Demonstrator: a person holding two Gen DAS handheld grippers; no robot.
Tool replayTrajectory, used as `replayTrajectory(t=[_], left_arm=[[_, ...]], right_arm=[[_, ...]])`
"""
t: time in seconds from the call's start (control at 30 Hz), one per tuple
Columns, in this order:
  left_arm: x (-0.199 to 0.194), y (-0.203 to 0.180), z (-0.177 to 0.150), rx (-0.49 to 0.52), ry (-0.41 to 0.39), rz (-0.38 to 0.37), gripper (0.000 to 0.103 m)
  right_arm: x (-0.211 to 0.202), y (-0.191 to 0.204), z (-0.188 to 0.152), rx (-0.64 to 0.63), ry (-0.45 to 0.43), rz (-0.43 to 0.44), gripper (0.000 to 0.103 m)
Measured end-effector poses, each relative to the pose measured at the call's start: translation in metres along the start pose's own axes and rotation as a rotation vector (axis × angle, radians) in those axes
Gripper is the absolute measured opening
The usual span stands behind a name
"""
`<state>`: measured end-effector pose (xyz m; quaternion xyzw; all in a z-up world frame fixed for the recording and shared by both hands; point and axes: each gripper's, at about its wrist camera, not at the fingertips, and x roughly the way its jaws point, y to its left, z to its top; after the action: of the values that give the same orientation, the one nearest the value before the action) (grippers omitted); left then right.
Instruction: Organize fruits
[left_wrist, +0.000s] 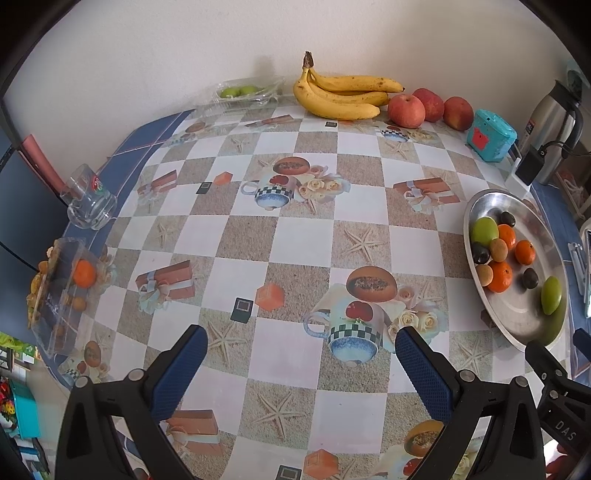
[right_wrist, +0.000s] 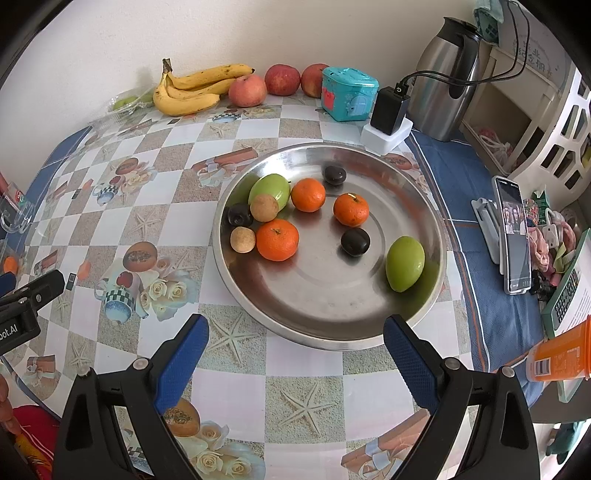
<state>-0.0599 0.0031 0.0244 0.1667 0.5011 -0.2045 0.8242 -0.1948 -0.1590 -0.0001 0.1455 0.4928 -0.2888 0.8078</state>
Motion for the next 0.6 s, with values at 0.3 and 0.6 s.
replayTrajectory(t=[0.3, 0.6], left_arm=[[0.0013, -0.0001, -0.0004, -0.006, 0.008, -0.002, 0.103], [0.002, 0.0011, -0.0013, -0.01, 0.014, -0.004, 0.103]], right_arm=[[-0.0002, -0.0014, -0.0008, 0.01, 0.003, 0.0, 0.096], [-0.0003, -0.0034, -0.0011, 0.029, 0.005, -0.005, 0.096]])
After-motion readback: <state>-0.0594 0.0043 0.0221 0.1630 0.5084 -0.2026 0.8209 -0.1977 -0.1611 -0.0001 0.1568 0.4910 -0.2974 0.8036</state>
